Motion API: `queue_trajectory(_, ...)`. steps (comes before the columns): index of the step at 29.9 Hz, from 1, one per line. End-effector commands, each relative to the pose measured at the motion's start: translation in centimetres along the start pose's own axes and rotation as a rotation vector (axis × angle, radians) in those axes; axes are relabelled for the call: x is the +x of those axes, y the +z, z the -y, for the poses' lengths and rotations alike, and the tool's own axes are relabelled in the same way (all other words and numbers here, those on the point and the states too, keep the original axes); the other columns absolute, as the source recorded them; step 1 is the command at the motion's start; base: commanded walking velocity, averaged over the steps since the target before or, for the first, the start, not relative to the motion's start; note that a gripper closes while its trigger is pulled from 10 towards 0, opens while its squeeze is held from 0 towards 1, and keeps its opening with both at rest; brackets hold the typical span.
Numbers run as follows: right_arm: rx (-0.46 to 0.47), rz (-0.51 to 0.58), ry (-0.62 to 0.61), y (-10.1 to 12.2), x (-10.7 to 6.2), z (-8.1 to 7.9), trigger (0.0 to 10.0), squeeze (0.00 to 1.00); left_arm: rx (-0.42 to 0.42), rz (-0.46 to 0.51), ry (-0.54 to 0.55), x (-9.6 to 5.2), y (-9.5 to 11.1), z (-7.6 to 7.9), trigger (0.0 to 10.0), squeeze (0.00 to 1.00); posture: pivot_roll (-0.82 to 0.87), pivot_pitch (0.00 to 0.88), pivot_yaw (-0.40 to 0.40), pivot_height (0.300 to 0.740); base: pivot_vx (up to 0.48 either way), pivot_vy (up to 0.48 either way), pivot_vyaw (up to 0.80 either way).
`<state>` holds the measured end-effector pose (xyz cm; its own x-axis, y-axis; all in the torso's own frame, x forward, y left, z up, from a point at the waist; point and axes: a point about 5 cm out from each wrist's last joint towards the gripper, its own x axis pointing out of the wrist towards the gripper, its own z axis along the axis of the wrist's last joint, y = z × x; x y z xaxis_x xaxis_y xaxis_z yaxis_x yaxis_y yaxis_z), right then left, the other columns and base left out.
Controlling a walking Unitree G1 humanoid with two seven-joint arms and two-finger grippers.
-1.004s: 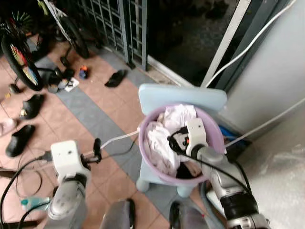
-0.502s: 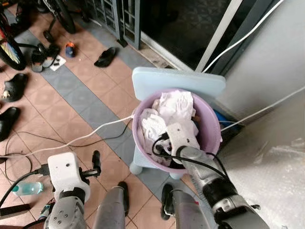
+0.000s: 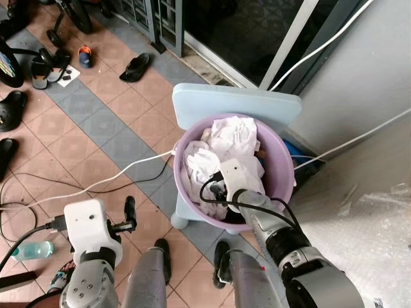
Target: Clothes washing
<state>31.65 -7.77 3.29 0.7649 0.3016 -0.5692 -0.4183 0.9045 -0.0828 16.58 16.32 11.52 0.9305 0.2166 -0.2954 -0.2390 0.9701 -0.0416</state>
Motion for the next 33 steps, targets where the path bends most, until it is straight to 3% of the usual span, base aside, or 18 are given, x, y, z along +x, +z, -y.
queue_trajectory(1,0.029,-0.045,-0.002,-1.8,-0.1,0.3,0.0,0.0,0.005,-0.02,0.017,-0.2,-0.6,0.0,10.0,0.0,0.13,0.336,-0.105,0.74,0.0,0.0,0.0)
queue_trajectory(17,-0.05,0.021,0.015,-0.8,-0.2,2.4,0.0,0.0,0.033,0.009,0.01,1.7,-0.7,-0.3,10.0,0.0,0.1,0.246,-0.096,0.74,0.0,0.0,0.0)
queue_trajectory(21,-0.11,0.135,0.063,0.9,-1.0,4.0,0.0,0.0,0.033,0.04,-0.027,3.0,-0.4,0.7,10.0,0.0,0.09,0.164,-0.078,0.74,0.0,0.0,0.0)
queue_trajectory(22,-0.132,0.184,0.075,1.6,-1.7,5.1,0.0,0.0,0.035,0.039,-0.036,3.6,-0.7,0.7,10.0,0.0,0.06,0.112,-0.056,0.74,0.0,0.0,0.0)
queue_trajectory(24,-0.136,0.193,0.077,1.7,-1.8,5.3,0.0,0.0,0.036,0.038,-0.037,3.8,-0.8,0.6,10.0,0.0,0.06,0.112,-0.056,0.74,0.0,0.0,0.0)
queue_trajectory(25,-0.124,0.246,0.062,2.5,-2.6,6.4,0.0,0.0,0.045,0.035,-0.061,4.3,-0.9,0.9,10.0,0.0,0.04,0.074,-0.032,0.74,0.0,0.0,0.0)
queue_trajectory(29,-0.088,0.335,0.012,3.1,-4.0,7.6,0.0,0.0,0.059,0.063,-0.105,5.2,-0.6,1.6,10.0,0.0,0.03,0.028,-0.018,0.74,0.0,0.0,0.0)
queue_trajectory(33,0.032,0.456,-0.087,3.8,-5.6,7.5,0.0,0.0,0.045,0.097,-0.096,6.7,0.2,2.0,10.0,0.0,0.01,0.0,0.007,0.74,0.0,0.0,0.0)
